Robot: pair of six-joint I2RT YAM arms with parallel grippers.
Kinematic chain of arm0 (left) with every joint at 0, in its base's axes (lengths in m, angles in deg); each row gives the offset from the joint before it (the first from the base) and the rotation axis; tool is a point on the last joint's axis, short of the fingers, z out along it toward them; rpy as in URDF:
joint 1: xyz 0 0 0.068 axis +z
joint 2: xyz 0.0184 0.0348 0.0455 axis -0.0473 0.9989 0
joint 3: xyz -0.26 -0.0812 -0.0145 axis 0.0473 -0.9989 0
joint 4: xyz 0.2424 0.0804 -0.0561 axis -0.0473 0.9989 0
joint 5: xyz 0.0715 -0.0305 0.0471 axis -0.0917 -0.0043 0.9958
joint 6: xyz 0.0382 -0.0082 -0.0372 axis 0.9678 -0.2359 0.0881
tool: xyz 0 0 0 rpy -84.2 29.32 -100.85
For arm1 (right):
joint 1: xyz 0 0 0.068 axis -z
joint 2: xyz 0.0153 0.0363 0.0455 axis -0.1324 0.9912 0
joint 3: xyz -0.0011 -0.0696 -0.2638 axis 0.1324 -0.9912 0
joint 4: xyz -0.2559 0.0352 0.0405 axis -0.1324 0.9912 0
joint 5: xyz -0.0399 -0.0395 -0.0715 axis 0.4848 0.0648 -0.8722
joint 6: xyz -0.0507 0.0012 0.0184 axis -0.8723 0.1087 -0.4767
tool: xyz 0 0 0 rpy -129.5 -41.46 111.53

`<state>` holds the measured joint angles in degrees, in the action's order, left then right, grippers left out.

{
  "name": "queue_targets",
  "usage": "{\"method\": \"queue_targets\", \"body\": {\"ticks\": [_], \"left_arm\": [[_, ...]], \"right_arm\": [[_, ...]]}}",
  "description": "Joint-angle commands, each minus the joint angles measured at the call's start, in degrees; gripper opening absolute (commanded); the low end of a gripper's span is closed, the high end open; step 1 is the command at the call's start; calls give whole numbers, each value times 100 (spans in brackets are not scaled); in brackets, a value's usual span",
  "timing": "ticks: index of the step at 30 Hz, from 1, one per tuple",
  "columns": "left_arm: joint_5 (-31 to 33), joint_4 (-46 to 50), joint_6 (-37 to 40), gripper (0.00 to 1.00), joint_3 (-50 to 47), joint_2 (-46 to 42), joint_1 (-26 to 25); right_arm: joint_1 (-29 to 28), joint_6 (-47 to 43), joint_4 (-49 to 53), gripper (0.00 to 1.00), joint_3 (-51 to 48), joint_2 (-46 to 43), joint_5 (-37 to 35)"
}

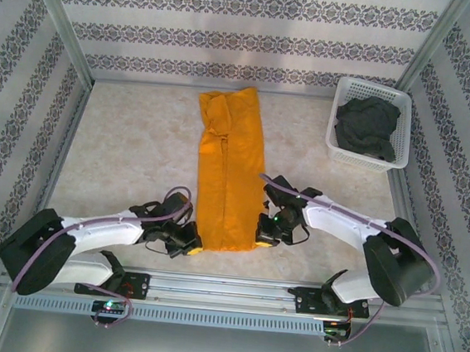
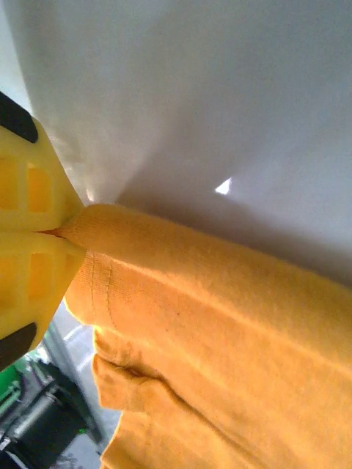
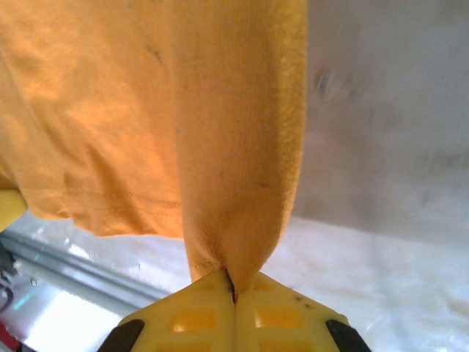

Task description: Fold and stack the t-shirts

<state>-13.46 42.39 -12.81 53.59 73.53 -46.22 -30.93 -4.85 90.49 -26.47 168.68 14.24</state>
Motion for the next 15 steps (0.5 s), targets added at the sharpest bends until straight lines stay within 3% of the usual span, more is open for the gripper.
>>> {"method": "queue_targets", "body": {"ticks": [1,7,11,15], "left_arm": [[83,-436,-380,0,-58,-242,-393],[702,189,-161,0,295,-905,-621],[1529,951,-21,0,665,-1739,-617],[2057,1080,155,0,1078,-1838,-201]], "right_arm": [[-174,205,438,0,-282,-438,273],[-105,219,725,0,-137,-699,247],[155,296,886,0,274,-848,113],[622,404,855,0,827,-741,36]]}}
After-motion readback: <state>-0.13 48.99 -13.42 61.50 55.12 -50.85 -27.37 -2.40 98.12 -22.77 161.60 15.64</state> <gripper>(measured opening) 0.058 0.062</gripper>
